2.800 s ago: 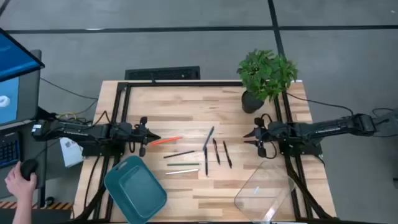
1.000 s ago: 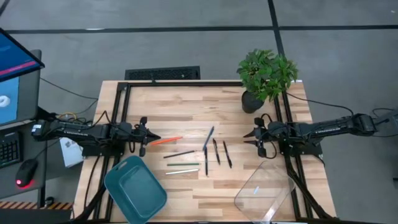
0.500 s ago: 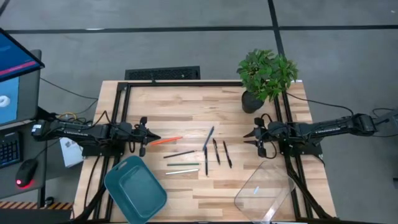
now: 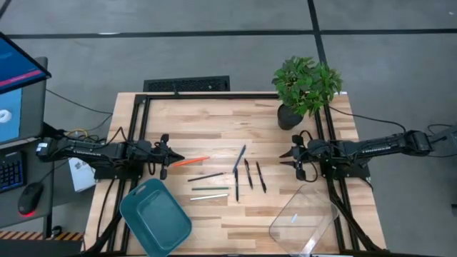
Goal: Sort pens & pencils
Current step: Put the right black pen into the transparent bin
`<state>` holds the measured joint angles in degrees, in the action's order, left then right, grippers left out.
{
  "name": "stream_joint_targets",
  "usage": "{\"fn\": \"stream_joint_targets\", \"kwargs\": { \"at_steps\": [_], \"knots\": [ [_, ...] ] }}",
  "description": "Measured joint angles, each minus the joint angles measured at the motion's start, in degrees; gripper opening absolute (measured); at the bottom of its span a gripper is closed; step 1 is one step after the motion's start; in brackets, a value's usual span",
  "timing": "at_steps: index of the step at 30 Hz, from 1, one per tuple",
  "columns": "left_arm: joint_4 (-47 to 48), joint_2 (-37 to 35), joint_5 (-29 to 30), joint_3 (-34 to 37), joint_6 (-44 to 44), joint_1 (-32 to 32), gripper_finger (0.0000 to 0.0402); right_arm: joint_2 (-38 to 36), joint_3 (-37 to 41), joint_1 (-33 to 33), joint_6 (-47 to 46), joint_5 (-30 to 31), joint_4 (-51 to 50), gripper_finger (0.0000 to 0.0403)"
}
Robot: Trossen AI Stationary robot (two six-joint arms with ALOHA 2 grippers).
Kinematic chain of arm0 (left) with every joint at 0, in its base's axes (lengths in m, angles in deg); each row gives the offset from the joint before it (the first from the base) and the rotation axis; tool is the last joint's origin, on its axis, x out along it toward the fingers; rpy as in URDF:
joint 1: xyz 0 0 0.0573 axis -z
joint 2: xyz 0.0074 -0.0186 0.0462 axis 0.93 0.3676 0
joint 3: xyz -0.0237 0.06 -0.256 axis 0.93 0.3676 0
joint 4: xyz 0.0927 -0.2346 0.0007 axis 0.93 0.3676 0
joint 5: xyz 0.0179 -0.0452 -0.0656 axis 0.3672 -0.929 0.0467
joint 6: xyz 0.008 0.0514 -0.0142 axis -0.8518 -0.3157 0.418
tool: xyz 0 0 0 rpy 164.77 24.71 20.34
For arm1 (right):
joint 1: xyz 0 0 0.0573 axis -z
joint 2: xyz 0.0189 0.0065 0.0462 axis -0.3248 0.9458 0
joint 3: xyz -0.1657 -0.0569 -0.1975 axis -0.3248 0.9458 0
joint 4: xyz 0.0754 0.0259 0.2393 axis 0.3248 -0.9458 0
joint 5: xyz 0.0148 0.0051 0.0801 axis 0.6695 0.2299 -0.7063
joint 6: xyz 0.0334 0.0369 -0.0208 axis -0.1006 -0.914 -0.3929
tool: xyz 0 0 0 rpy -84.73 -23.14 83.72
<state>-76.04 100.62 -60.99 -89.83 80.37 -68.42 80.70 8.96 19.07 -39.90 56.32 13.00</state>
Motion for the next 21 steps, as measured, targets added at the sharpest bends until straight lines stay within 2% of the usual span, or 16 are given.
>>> {"fn": "stream_joint_targets", "kwargs": {
  "at_steps": [21],
  "knots": [
    [-0.1,0.0,0.0,0.0,0.2,0.0,0.0,0.0,0.0,0.0,-2.0,0.0,2.8,0.0134]
  ]
}}
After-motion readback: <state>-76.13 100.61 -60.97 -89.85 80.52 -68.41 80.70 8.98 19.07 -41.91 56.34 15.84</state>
